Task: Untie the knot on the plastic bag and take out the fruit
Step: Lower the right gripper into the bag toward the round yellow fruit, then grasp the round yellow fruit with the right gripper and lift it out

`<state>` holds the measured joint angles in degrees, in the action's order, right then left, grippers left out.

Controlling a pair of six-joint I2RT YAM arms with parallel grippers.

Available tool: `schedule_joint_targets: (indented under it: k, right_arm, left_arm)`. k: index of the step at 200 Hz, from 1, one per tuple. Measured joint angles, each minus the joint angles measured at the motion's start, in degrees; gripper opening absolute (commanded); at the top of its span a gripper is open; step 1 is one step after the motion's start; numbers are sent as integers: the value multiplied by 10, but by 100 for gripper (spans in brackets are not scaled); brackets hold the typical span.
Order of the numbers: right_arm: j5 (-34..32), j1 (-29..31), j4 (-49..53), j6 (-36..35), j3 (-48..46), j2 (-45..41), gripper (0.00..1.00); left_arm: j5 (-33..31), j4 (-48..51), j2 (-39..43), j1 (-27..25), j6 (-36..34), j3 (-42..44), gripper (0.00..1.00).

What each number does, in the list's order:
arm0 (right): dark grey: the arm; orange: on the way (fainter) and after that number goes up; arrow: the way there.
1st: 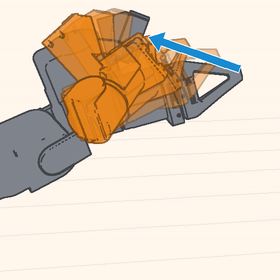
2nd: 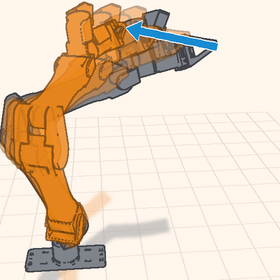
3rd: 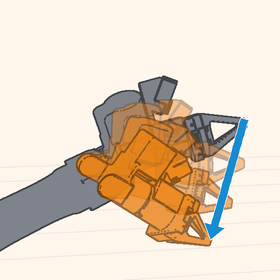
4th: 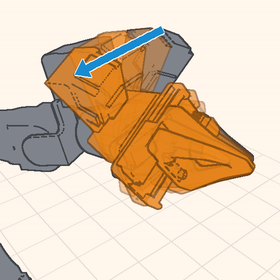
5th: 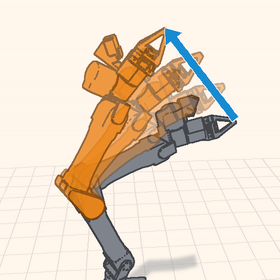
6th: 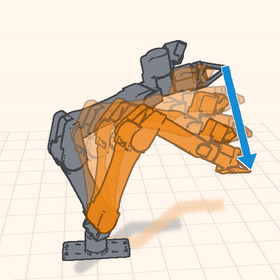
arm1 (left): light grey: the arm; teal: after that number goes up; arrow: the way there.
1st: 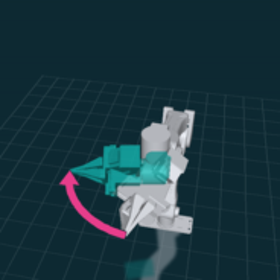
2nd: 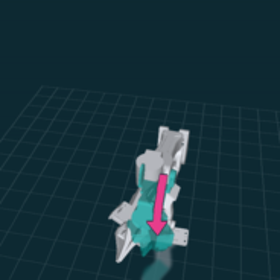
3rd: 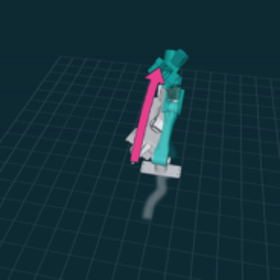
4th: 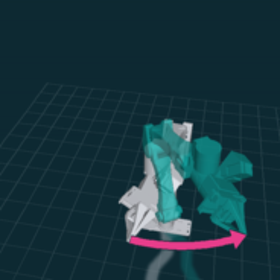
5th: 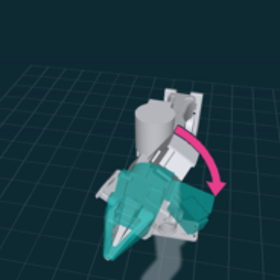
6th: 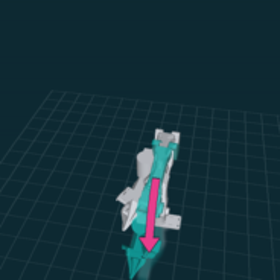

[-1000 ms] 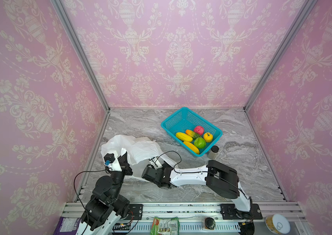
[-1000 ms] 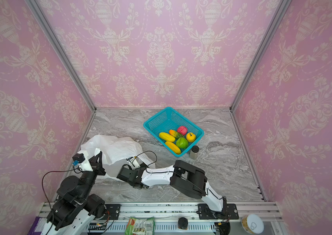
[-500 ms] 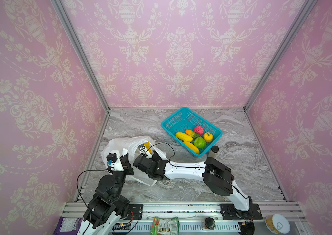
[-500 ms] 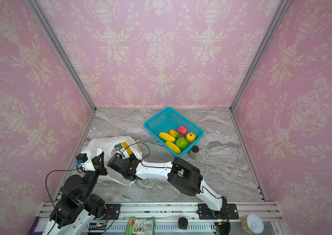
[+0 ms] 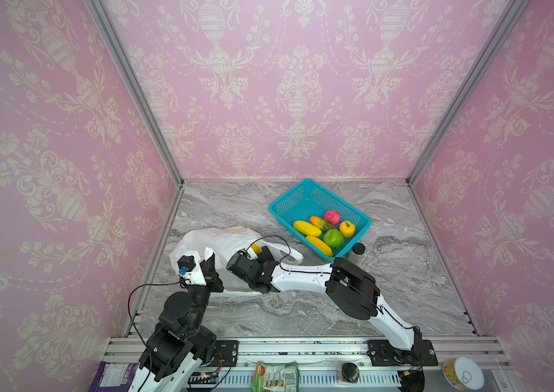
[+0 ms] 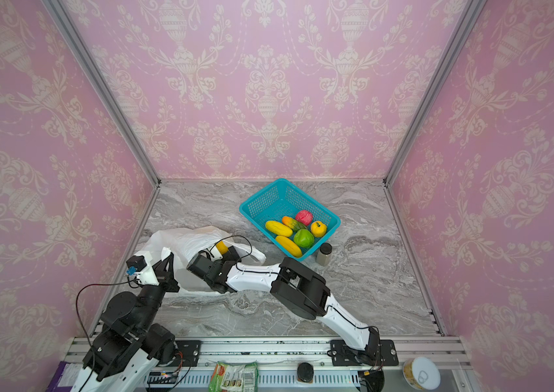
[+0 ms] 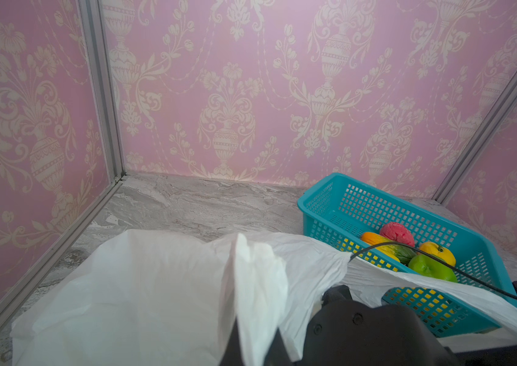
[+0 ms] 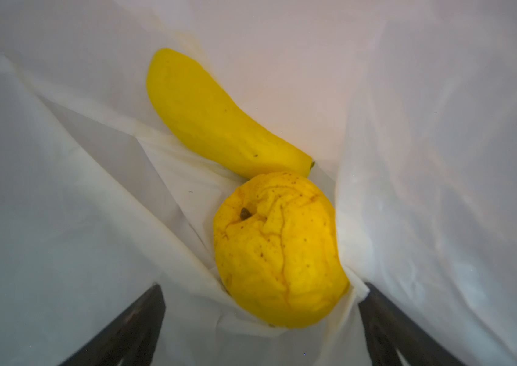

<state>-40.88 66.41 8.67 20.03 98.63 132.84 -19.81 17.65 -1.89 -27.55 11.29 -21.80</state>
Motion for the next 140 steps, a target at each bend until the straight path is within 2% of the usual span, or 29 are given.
schedule_joint_targets:
  k: [40,65,80,102,140]
  right_arm:
    - [26,26,-83,-61,-56,-39,83]
    - [43,49,-104,-82,-51,-44,74]
    - [52,52,-93,-85,-36,-43,75]
    - [48,42,-75,-84,15,-17,81]
    - [1,10,-19,-83,108,37,85]
  left_arm:
    - [0,0,0,0,0,0,0]
    - [1,0,0,0,0,0,0]
    - [0,-5,0,0,2,-3,0]
    - [2,-12,0,0,2,-10,0]
    - [6,1,0,0,2,-10,0]
